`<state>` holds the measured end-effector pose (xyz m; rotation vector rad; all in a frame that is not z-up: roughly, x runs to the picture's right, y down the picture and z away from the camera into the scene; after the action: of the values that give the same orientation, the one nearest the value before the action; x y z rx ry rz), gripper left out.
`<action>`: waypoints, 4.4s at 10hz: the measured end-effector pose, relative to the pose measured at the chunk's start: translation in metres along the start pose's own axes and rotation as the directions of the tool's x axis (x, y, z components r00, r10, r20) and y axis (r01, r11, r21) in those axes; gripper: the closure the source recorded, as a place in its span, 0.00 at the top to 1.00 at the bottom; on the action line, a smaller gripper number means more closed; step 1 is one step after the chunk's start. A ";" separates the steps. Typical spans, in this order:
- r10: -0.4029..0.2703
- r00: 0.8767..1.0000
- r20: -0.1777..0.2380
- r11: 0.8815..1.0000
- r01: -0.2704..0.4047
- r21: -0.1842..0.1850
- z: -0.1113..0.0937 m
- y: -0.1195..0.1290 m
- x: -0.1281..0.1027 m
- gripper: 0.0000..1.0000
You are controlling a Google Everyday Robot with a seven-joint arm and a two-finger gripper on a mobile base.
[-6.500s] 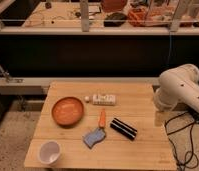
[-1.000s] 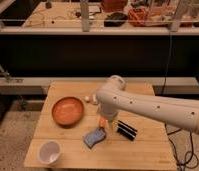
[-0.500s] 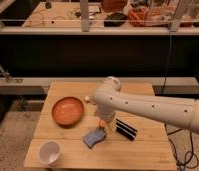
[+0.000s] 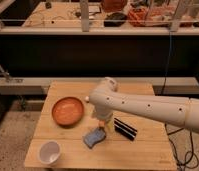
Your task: Wipe the white sponge on the table
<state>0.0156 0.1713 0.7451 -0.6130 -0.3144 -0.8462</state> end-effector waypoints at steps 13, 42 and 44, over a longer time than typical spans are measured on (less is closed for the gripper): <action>-0.160 0.987 0.023 0.987 0.161 -0.020 0.015 -0.002 -0.026 0.80; -0.313 0.946 0.084 0.949 0.314 0.010 0.065 0.008 -0.056 0.80; -0.315 0.945 0.085 0.949 0.315 0.013 0.066 0.008 -0.055 0.80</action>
<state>-0.0144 0.2493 0.7672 -0.6097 -0.4991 -1.1289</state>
